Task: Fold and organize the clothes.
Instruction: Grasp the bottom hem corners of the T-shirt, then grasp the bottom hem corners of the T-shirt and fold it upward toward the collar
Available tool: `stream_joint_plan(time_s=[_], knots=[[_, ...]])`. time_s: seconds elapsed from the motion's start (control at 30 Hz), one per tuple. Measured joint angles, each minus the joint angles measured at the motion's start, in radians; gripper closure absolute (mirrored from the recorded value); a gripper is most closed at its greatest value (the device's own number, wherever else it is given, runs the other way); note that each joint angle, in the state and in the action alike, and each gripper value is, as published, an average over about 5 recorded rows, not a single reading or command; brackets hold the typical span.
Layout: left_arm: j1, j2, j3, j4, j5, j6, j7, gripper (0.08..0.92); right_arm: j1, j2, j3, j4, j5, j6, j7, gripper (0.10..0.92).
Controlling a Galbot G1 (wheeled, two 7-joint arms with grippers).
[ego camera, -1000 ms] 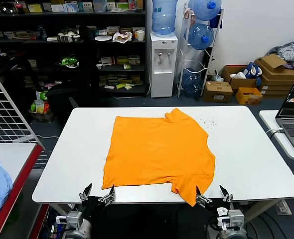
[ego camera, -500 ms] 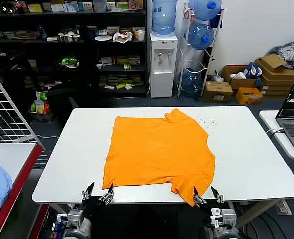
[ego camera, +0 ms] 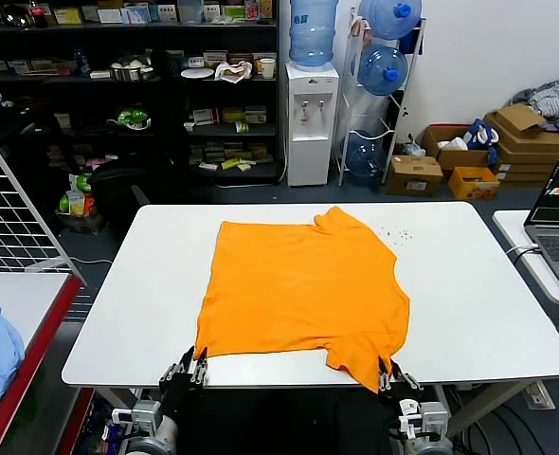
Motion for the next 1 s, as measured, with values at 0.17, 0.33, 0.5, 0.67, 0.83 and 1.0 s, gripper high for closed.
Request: stream_joint_plan(time_s=[0.17,0.33,0.5,0.67,0.83,1.0], knots=[[0.008,0.0,0.003,-0.009,-0.001,0.0,-0.001,0.887,-0.013,-0.008,0.006,0.018,0.005,0.014,0.002,0.902],[0.022,0.01,0.0,-0.032,-0.015,0.005,-0.011,0.906,-0.047,-0.027,0.015,0.052,0.012,0.031,0.011,0.902],[0.053,0.037,-0.014,-0.082,-0.046,0.01,-0.028,0.906,-0.11,-0.045,0.023,0.099,0.014,0.054,0.024,0.902],[0.101,0.057,-0.031,-0.149,-0.071,0.009,-0.045,0.906,-0.165,-0.056,0.031,0.148,0.012,0.079,0.036,0.902],[0.122,0.06,-0.035,-0.191,-0.088,-0.004,-0.049,0.906,-0.165,-0.077,0.031,0.168,0.026,0.086,0.05,0.902],[0.102,0.072,-0.025,-0.199,-0.112,-0.022,-0.055,0.906,-0.101,-0.105,0.019,0.152,0.062,0.074,0.073,0.902]])
